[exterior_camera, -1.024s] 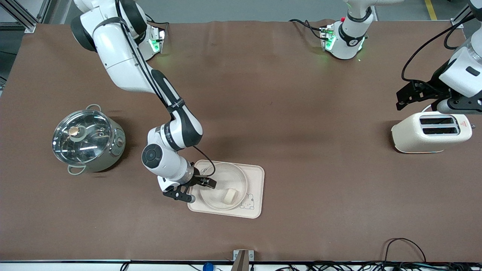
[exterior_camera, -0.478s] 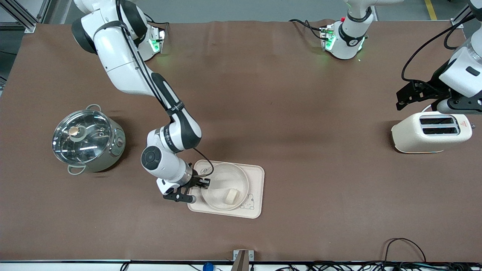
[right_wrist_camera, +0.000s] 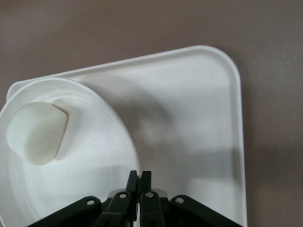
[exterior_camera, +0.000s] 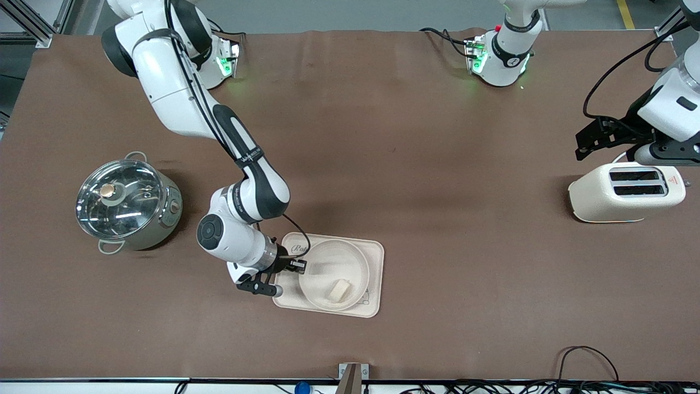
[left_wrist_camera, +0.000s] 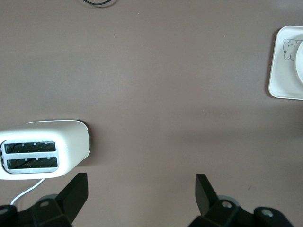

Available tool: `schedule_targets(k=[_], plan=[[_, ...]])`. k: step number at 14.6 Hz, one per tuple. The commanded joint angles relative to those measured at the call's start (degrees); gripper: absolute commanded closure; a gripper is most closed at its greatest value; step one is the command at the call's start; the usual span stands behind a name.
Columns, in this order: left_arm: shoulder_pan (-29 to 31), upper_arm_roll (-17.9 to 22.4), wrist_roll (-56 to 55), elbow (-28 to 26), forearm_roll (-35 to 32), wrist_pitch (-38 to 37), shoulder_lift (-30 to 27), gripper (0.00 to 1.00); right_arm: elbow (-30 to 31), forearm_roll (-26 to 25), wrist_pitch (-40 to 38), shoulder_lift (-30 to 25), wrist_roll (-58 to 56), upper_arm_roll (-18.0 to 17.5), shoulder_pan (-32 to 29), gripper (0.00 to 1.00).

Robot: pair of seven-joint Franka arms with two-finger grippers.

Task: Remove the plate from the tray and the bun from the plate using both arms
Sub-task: 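Close the right gripper on the plate rim, then lift the plate off the tray and set it beside the tray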

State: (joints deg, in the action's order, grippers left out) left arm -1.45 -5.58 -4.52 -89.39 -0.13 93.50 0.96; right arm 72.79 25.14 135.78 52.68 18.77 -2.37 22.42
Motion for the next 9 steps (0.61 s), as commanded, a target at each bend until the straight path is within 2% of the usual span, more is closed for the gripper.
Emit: schedule_targets(k=[1,5,7,9], plan=[[0.0,0.1,1.3,0.7,0.0,-0.9,0.1,0.00,13.0,2.0,-3.7,-12.8,-1.0,-0.6,0.2,1.00],[0.0,0.1,1.3,0.7,0.0,-0.9,0.1,0.00,33.9,2.1,-2.4,-28.4,-2.1,-0.6,3.3,1.00],[0.0,0.1,1.2,0.7,0.0,-0.9,0.1,0.00,45.4,2.1,2.4,-35.6,-2.0,-0.7,5.9,1.00],[0.0,0.1,1.2,0.6,0.0,-0.9,0.1,0.00,53.2,2.6,10.3,-37.7,-1.9,-0.9,8.9,1.00]])
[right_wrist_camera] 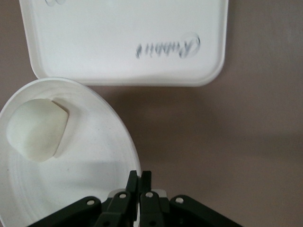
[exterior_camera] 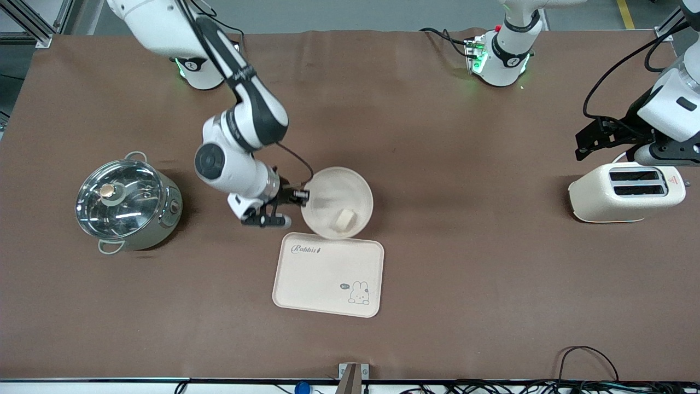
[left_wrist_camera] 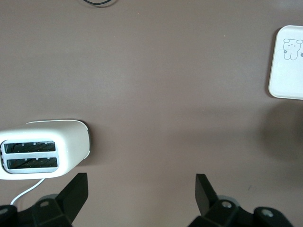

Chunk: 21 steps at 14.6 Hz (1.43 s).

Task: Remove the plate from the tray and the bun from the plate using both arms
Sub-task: 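Lift the plate off the tray and set it beside the tray, then open and withdraw the right gripper while the left gripper reaches the bun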

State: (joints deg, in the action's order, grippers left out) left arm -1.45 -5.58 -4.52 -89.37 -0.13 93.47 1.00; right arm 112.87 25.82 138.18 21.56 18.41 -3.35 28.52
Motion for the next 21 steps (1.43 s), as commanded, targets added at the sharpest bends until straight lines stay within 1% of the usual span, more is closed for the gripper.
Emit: schedule_targets(k=[1,2,3,4,7,8,11,12,13,14,15,16,17,18,19,21], plan=[[0.0,0.1,1.2,0.6,0.0,-0.8,0.1,0.00,15.2,2.5,12.2,-6.2,-1.5,0.1,4.0,1.00],[0.0,0.1,1.1,0.6,0.0,-0.8,0.1,0.00,16.6,3.4,16.8,-5.7,-1.4,0.1,5.5,1.00],[0.0,0.1,1.1,0.6,0.0,-0.8,0.1,0.00,16.9,4.1,19.8,-4.3,-1.3,0.1,6.8,1.00],[0.0,0.1,1.1,0.6,0.0,-0.8,0.1,0.00,16.9,4.6,21.4,-3.2,-1.3,0.1,7.3,1.00],[0.0,0.1,1.1,0.6,0.0,-0.8,0.1,0.00,16.7,4.7,23.0,-1.3,-1.5,0.1,9.3,1.00],[0.0,0.1,1.0,0.5,0.0,-0.8,0.0,0.00,16.6,4.7,23.4,-0.7,-1.4,0.1,9.4,0.90],[-0.2,-0.1,0.7,0.2,0.4,-2.1,0.0,0.00,16.3,4.8,22.9,-1.3,-1.1,0.2,9.3,0.00],[-0.7,-0.5,0.5,0.1,0.7,-2.3,0.0,0.00,16.3,4.8,22.5,-2.6,-1.2,0.2,8.8,0.00],[-1.5,-0.9,0.2,0.1,1.0,-2.3,0.1,0.00,16.3,4.9,20.2,-5.6,-1.1,0.5,8.4,0.00],[-2.9,-2.4,-0.7,0.1,2.1,-1.9,1.9,0.00,16.1,4.9,17.5,-8.0,-1.0,0.9,7.3,0.00],[-4.3,-3.5,-2.4,0.1,4.8,-0.4,3.8,0.00,15.3,4.9,13.6,-10.6,-1.0,1.3,4.6,0.00],[-5.7,-4.4,-4.4,-0.2,7.1,3.2,6.1,0.00,13.8,4.9,8.6,-12.5,-1.2,1.5,1.7,0.00],[-7.9,-5.9,-5.4,-0.5,7.2,6.9,8.9,0.00,12.0,4.1,3.2,-14.1,-1.6,1.8,-1.0,0.00],[-10.4,-6.5,-5.6,-0.5,7.0,10.6,11.9,0.00,10.4,2.8,-1.1,-15.2,-1.7,2.4,-4.1,0.00],[-13.5,-6.5,-5.9,-0.5,7.0,14.9,15.0,0.00,8.5,-1.9,-4.6,-16.5,-1.8,2.6,-7.7,0.00],[-18.0,-6.5,-6.9,-0.4,6.4,24.3,21.1,0.00,3.4,-11.6,-12.2,-18.1,-1.8,2.6,-12.2,0.00]])
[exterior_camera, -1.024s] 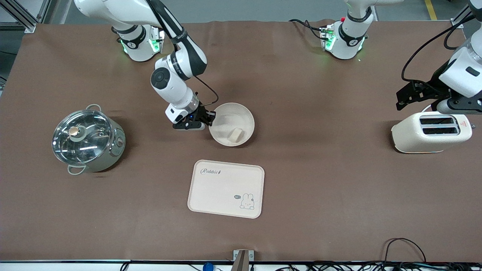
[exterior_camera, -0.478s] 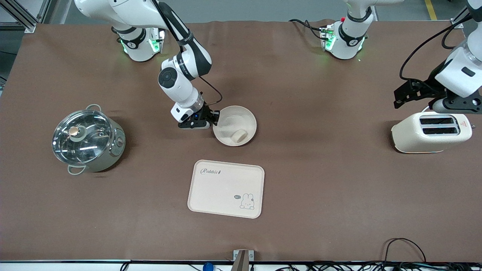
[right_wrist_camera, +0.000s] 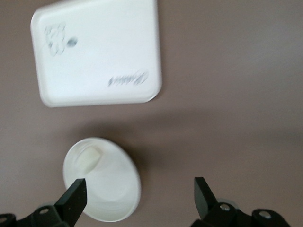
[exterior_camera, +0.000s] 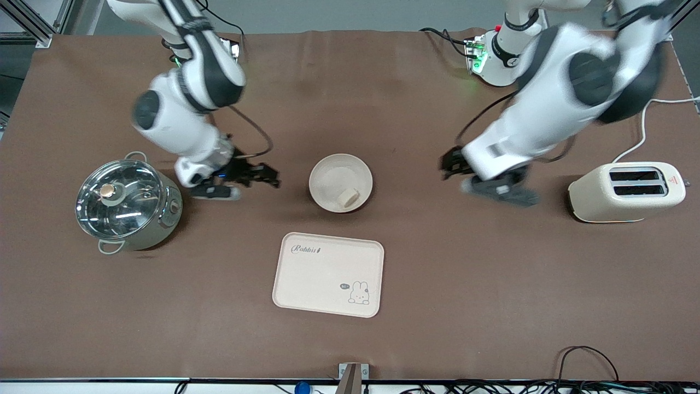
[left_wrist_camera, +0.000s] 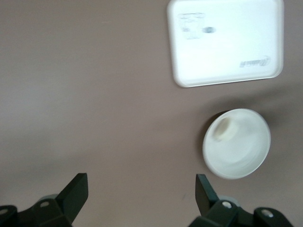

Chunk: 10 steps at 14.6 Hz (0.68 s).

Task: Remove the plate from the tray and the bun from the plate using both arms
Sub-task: 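Open and withdraw the right gripper while the left gripper reaches the bun, then grasp the pale bun on the plate with the left gripper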

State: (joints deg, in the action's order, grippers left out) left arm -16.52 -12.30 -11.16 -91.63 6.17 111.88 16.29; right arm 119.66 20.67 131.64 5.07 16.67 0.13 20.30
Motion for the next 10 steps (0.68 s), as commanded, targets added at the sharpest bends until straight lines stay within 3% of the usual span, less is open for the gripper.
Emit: schedule_targets(k=[1,2,5,10], plan=[[-4.8,0.2,-0.4,2.0,-2.1,13.3,9.6,0.00,-7.3,-10.9,-11.9,-1.9,-1.0,-0.9,-7.0,0.00],[-7.2,0.2,-0.5,2.0,-4.3,19.2,12.9,0.00,-10.7,-13.2,-17.5,-2.1,-4.2,-1.0,-9.4,0.00],[-11.8,0.3,-5.6,2.2,-8.5,29.0,20.0,0.00,-20.5,-13.8,-29.0,-2.2,-15.3,-0.9,-16.7,0.00],[-18.2,0.4,-21.8,1.3,-21.6,33.0,24.3,0.00,-32.6,-21.8,-43.8,-2.2,-18.2,-0.8,-20.9,0.00]])
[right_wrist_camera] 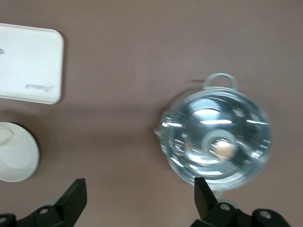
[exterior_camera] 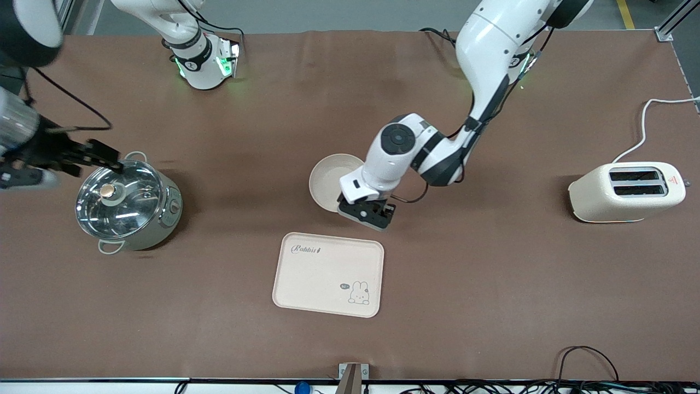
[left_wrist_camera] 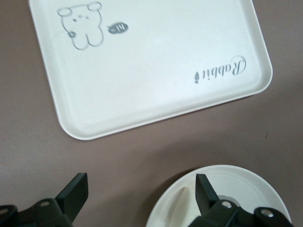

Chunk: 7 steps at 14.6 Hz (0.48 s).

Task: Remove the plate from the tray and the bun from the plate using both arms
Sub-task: 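Grasp the pale bun on the plate with the left gripper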

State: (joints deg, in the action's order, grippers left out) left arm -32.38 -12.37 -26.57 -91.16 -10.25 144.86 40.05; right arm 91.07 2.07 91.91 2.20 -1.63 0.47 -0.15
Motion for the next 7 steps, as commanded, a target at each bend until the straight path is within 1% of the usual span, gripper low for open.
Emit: schedule_targets(k=[1,2,4,7], plan=[[-3.4,0.4,-10.0,-0.8,-9.1,0.5,0.5,0.00,-4.1,-3.3,-4.5,0.6,-0.1,-0.7,-0.7,0.00],[-3.7,0.3,-13.4,-1.7,-12.5,1.4,0.4,0.00,-4.1,-3.1,-4.6,0.6,-0.5,0.0,-1.6,0.00],[-4.6,0.2,-18.7,-3.7,-16.7,1.5,0.2,0.00,-4.1,-3.0,-4.6,0.6,-0.6,0.2,-2.2,0.00],[-6.4,0.3,-24.0,-4.7,-19.4,1.5,0.4,0.00,-4.1,-3.0,-4.2,0.7,-0.7,0.2,-2.6,0.00]])
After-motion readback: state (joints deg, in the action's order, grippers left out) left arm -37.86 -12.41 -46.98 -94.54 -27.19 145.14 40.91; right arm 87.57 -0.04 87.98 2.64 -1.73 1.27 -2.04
